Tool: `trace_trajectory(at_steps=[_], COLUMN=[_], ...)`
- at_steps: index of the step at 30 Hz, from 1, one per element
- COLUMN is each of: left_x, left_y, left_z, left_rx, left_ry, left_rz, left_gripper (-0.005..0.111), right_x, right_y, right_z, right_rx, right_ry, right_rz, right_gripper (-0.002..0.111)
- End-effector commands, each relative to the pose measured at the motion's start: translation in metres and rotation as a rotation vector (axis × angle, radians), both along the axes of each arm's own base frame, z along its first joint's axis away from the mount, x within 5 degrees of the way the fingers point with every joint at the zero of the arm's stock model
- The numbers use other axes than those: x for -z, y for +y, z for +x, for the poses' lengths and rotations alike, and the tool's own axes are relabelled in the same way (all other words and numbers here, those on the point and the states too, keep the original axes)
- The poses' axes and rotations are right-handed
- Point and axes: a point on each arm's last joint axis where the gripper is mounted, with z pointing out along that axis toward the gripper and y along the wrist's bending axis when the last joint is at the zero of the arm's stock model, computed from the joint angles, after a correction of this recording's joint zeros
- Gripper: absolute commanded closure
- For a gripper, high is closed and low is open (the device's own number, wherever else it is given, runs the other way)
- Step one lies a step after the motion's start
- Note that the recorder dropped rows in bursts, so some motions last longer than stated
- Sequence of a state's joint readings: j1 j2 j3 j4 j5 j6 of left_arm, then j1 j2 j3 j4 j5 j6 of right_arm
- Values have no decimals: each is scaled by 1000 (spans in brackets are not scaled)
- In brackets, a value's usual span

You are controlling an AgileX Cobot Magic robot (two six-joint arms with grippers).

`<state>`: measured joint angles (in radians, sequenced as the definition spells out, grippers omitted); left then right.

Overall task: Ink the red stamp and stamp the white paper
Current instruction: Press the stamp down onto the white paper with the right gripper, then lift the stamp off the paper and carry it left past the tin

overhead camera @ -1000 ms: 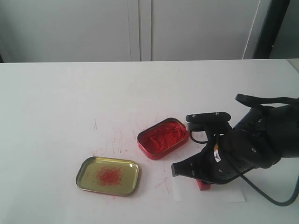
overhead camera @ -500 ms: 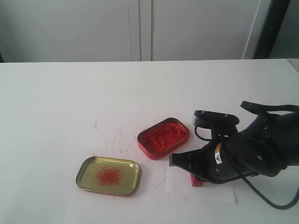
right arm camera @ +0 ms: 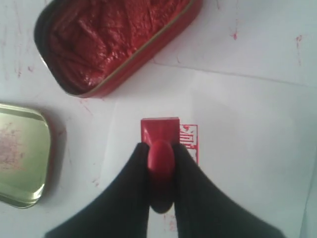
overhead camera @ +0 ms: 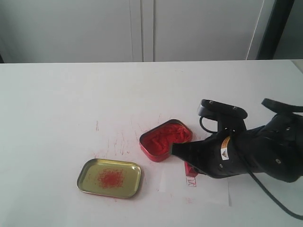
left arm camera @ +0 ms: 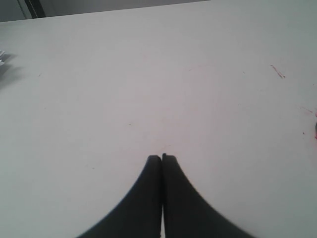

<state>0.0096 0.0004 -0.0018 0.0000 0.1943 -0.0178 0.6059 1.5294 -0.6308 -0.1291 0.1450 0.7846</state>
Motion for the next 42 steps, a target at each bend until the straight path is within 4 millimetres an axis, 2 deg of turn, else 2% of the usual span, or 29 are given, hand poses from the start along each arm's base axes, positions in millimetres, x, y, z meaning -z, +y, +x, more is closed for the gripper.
trace_trajectory(at_steps=[1,11,32,42], left_x=[1,1,1,1], left_y=[0,0,0,0], left_z=[0,0,0,0], left_rx=[2,2,2,2], left_ry=[1,1,1,1], left_rz=[-9,-9,-9,-9], left_gripper=[107,107,107,107], right_x=[-16,-35,-38,-63], right_y=[-2,-6,-5,2], right_z=[-3,-8,-7,5], right_rx=[4,3,-34,-71], right_ry=[-47,-98,-127,-144], right_rz=[38,69,53,7], right_gripper=[108,108,108,108])
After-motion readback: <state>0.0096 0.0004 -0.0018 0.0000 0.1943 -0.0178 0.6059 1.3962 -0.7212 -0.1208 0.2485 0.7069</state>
